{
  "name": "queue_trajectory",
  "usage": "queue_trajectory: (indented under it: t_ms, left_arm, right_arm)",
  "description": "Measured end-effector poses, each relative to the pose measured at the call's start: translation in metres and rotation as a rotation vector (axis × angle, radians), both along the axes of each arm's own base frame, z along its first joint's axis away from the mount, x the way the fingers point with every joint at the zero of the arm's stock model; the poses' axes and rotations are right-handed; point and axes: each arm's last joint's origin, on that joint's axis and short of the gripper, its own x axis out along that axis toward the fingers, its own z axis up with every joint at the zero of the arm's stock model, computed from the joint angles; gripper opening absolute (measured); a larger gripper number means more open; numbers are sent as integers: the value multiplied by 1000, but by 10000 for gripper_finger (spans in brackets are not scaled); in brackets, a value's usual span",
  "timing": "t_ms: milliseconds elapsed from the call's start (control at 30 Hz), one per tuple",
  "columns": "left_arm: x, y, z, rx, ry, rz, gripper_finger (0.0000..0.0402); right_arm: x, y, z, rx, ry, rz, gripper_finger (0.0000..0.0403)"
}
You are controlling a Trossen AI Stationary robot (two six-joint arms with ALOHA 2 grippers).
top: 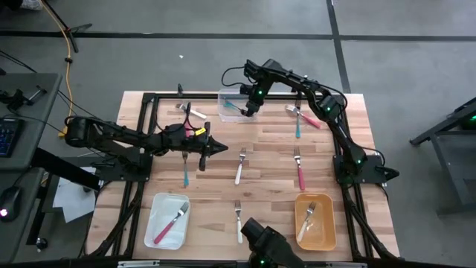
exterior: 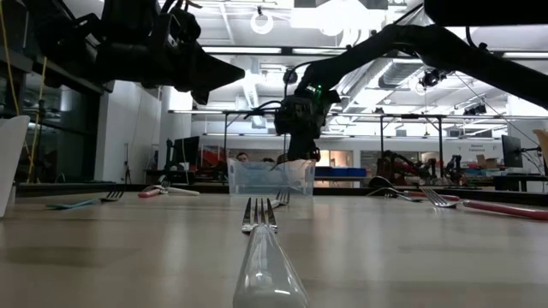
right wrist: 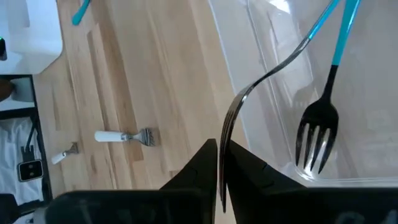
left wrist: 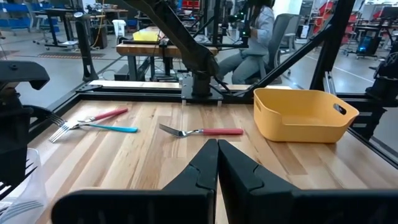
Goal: Sort silverware by color (type)
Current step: Put the blue fork into the transparent bin
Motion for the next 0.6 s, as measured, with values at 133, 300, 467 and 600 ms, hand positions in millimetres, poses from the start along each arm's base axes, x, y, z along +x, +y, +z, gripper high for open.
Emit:
queue_trajectory:
  t_ms: [133,300,467,600]
  left_arm:
    - [0,0,0,0,0,0,3]
    - [0,0,0,-1,1,0,3]
    - [0,0,-1,-2,7,1,3]
    - [0,0,-1,-2,8,1,3]
  right_arm:
    - [1,-1,0,-27,16,-9,42]
    - [0,-6,-2,-130,113,-74,71]
    - [-2,-7,0,-130,115,-85,83]
    - [0,-8,11,-149,92,-85,93]
